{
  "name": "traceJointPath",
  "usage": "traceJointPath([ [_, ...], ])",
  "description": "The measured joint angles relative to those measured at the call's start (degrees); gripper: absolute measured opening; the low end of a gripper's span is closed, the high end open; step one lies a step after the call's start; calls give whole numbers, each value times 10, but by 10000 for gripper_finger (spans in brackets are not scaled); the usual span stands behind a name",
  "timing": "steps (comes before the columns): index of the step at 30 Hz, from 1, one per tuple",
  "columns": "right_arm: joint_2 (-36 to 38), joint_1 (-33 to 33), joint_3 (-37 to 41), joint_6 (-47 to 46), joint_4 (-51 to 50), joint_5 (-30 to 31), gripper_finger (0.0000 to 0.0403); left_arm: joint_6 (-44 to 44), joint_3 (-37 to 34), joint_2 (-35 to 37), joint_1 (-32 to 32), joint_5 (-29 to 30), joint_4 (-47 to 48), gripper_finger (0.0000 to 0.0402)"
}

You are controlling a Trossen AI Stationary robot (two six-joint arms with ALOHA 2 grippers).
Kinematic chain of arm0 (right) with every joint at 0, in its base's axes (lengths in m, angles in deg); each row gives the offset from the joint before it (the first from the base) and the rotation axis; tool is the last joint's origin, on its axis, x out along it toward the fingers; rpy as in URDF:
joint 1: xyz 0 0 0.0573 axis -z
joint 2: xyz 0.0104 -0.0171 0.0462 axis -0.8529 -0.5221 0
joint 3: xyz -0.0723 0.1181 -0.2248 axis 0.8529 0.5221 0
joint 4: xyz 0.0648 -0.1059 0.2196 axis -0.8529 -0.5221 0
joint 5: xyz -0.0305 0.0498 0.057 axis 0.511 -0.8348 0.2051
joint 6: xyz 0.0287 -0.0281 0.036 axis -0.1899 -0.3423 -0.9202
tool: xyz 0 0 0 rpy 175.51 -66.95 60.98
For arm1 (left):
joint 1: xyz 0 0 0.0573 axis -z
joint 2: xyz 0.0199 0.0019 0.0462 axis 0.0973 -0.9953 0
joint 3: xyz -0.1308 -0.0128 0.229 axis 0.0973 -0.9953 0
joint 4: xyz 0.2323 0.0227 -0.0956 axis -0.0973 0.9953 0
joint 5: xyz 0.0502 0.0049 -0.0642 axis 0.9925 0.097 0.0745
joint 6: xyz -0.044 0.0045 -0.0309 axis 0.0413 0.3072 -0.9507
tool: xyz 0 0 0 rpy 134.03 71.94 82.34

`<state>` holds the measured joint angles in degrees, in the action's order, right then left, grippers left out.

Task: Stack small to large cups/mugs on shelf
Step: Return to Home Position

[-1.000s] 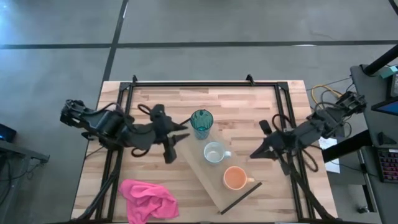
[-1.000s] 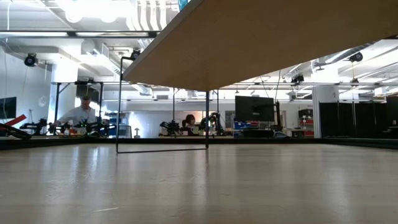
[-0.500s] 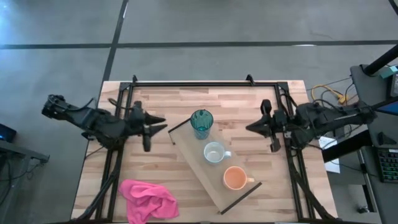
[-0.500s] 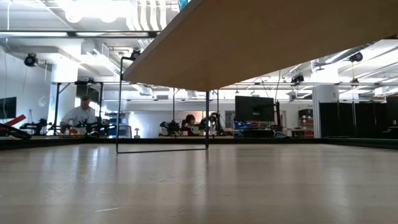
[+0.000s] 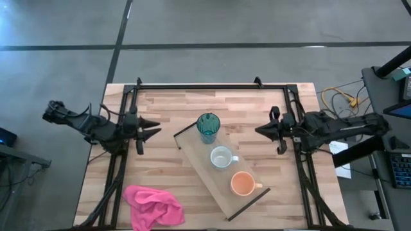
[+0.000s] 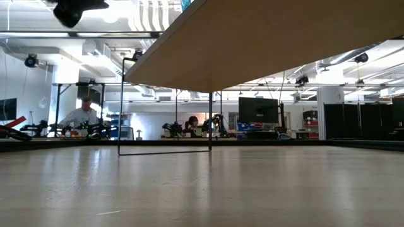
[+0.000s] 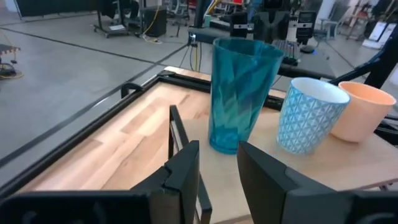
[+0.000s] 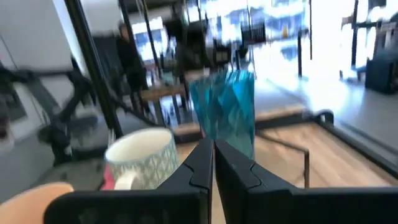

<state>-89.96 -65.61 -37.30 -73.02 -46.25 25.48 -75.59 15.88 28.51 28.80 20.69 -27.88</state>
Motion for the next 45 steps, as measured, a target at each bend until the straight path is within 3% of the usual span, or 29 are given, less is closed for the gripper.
traceJointPath([
  [8, 62, 5, 115, -10, 150, 5, 9, 5, -104, 113, 0, -18, -67, 96],
  [21, 141, 5, 201, -57, 168, 35, 9, 35, -246, 304, 0, -47, -129, 96],
  [34, 212, 7, 252, -98, 119, 40, 9, 60, -296, 302, 0, -61, -161, 96],
  [41, 239, 6, 252, -68, 102, 50, 9, 75, -344, 302, 0, -78, -253, 96],
  [45, 239, 6, 252, -72, 89, 65, 9, 27, -395, 302, 0, -103, -292, 96],
])
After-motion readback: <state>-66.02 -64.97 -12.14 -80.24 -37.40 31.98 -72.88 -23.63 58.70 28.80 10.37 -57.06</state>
